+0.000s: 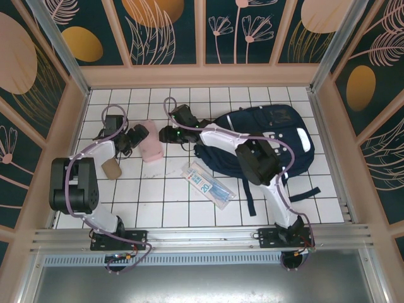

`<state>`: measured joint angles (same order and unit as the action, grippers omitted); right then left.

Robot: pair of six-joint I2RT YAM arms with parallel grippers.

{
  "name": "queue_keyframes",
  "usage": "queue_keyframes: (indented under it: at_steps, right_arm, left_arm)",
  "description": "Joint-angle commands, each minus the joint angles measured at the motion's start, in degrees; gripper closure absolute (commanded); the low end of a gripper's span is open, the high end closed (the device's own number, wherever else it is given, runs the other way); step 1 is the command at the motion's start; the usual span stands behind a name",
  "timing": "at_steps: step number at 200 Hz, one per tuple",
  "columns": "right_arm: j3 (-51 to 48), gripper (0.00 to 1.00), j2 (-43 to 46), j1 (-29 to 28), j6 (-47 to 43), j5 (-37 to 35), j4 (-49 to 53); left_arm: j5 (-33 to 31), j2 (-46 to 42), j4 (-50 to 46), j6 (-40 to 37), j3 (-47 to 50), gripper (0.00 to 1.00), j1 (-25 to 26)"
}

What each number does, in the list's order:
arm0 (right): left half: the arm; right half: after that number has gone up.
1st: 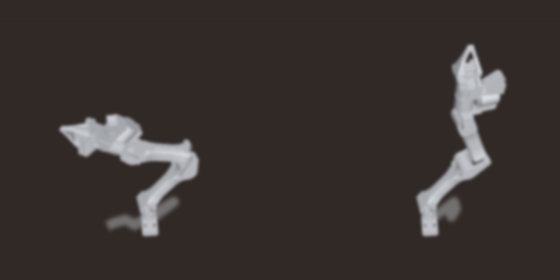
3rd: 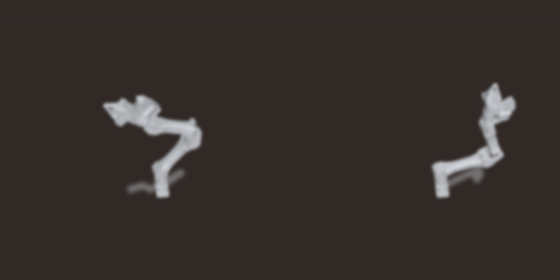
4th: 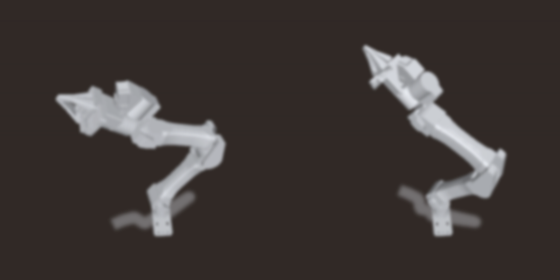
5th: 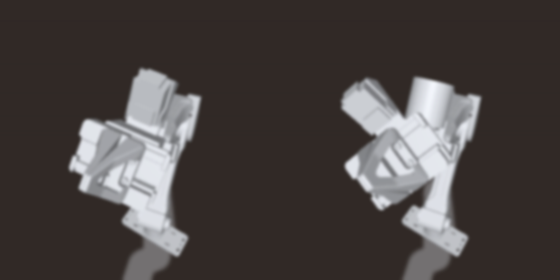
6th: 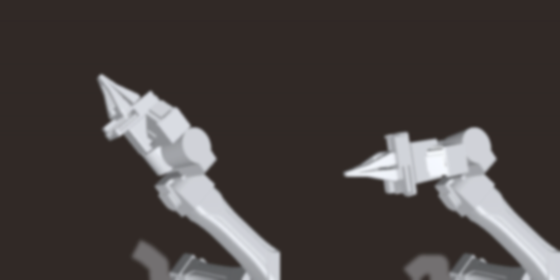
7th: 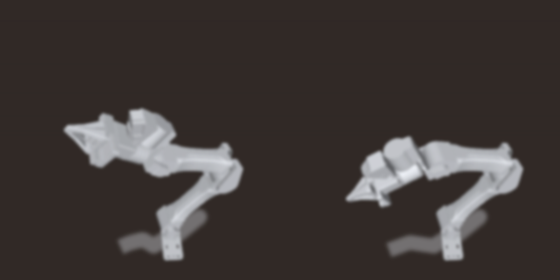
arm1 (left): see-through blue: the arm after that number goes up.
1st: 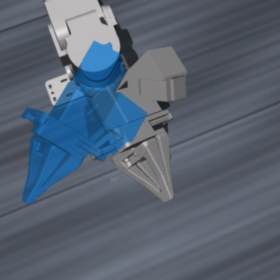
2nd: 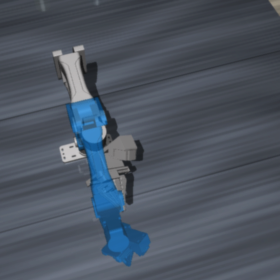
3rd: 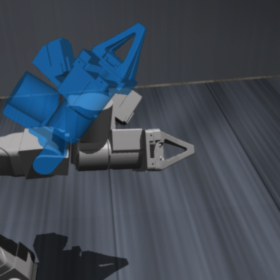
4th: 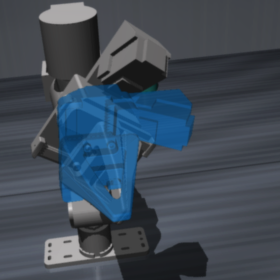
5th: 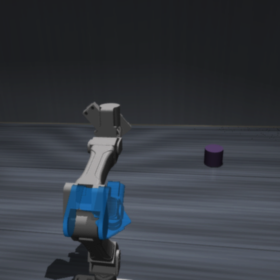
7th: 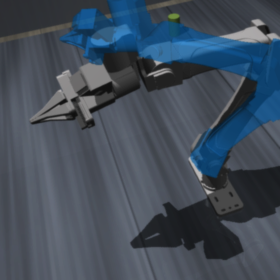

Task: Pack the student bag
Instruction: Pick up the pencil pouch from the middle-left of the table.

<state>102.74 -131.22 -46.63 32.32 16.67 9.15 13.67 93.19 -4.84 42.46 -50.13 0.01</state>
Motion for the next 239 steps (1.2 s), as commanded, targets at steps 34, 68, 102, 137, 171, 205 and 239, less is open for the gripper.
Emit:
queue_keyframes:
  at_steps: [34,68,102,137,171,205,239]
  right_arm:
    - [10.00,0.56,-9.46,-1.20,0.38,2.59,2.27]
    - [14.07,0.59,-13.80,-1.23,1.06,6.25,2.70]
    - [13.76,0.66,-15.30,-1.10,3.13,10.84,1.13]
    - [11.26,0.69,-14.49,-0.14,5.01,13.10,-1.38]
    - [9.95,0.70,-13.37,0.84,6.22,14.61,-3.15]
    - [9.64,0.70,-12.67,1.47,6.76,15.33,-3.46]
    - [8.38,0.70,-11.62,1.89,7.04,15.50,-3.83]
  left_arm:
    - [5.75,4.32,6.08,-0.53,3.18,0.16,-0.01]
    - [11.76,4.72,12.61,1.51,5.03,0.18,-0.01]
    - [20.71,6.20,22.19,5.51,7.46,0.22,-0.01]
    - [27.56,3.28,32.64,10.40,10.27,0.24,-0.01]
    - [29.30,1.05,36.74,11.79,11.04,0.24,-0.01]
    - [28.59,3.04,37.99,12.43,11.60,0.25,-0.03]
    - [24.55,2.93,36.18,11.71,11.25,0.27,-0.01]
